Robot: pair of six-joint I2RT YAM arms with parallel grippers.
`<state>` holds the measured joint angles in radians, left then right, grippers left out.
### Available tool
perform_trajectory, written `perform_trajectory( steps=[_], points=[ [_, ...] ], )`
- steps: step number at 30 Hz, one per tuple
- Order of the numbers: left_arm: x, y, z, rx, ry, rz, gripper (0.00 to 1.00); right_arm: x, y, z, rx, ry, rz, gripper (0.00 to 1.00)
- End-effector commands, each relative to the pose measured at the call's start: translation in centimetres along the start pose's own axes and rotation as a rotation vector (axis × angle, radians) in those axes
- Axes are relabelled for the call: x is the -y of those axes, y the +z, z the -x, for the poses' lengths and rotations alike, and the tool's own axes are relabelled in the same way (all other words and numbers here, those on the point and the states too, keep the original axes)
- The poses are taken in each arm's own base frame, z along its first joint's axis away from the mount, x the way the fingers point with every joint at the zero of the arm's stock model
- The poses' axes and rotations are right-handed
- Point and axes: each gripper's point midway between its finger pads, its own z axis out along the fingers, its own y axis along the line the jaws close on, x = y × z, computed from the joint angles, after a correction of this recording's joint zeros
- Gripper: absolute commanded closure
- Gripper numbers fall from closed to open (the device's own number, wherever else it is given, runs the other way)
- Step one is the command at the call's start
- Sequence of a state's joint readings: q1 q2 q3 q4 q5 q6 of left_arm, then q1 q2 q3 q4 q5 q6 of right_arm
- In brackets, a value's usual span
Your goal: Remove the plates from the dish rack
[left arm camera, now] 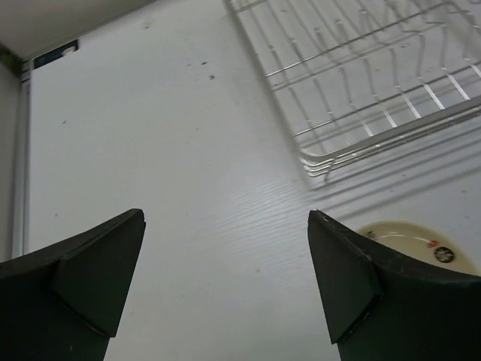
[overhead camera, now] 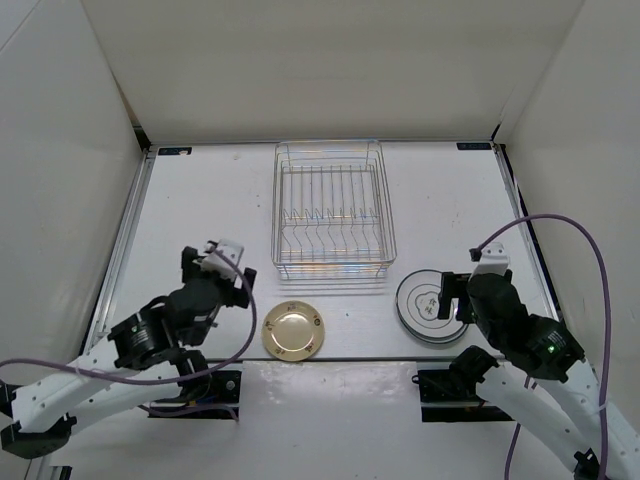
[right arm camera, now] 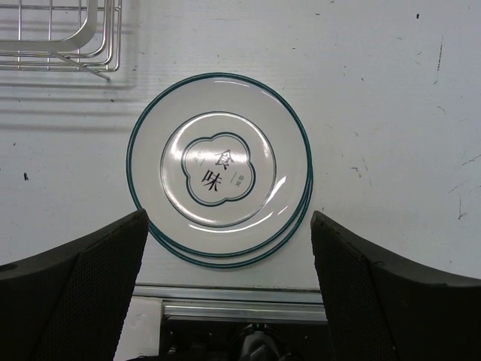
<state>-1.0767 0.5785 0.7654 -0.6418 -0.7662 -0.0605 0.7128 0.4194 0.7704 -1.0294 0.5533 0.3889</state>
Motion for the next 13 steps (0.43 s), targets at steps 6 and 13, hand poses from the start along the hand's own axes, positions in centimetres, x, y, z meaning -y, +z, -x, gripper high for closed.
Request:
perform_trajectory(
  steps=[6, 13],
  points=[
    [-7.5, -3.5, -6.0, -0.041, 0.021, 0.261, 0.00, -0.3, 0.1, 0.4, 0.003, -0.001, 0.003, 0.10],
    [-5.7, -2.1, -7.7, -0.002, 0.085, 0.211, 0.00, -1.0, 0.8, 0.1, -0.056, -0.034, 0.010, 0.10]
  ],
)
